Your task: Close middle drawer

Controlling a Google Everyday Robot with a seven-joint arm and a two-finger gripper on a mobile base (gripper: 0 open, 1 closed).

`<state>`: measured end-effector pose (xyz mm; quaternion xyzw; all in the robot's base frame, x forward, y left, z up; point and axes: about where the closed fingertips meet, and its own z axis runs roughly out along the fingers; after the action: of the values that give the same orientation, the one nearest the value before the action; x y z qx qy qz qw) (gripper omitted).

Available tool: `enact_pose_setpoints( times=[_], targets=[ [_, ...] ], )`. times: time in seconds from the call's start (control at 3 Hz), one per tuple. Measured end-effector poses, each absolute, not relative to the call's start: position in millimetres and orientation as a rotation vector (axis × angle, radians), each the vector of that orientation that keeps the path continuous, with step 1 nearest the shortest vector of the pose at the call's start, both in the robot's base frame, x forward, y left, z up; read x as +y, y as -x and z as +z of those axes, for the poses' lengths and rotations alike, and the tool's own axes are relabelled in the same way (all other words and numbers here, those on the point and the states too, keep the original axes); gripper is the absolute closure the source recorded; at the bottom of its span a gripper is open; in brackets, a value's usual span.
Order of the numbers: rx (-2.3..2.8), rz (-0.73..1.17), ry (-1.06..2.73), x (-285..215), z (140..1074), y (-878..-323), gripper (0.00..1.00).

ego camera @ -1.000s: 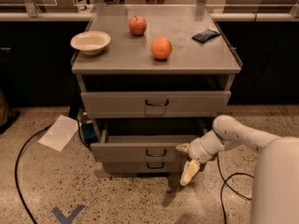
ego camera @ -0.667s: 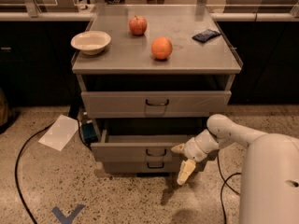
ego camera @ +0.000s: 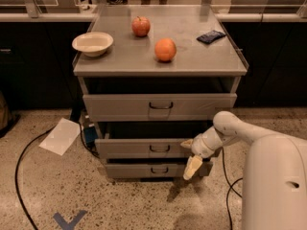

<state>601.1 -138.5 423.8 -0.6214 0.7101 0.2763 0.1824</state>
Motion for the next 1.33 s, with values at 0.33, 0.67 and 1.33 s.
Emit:
enact_pose_setpoints(
  times=[0.33,0.67,1.33],
  targets=[
    [2.035,0.626,1.697,-147.9,426.9,-618.5,0.0],
    [2.035,0.626,1.697,-147.9,426.8,-618.5,0.0],
    [2.033,0.602,1.718,-147.6,416.3,-642.4,0.0]
  ],
)
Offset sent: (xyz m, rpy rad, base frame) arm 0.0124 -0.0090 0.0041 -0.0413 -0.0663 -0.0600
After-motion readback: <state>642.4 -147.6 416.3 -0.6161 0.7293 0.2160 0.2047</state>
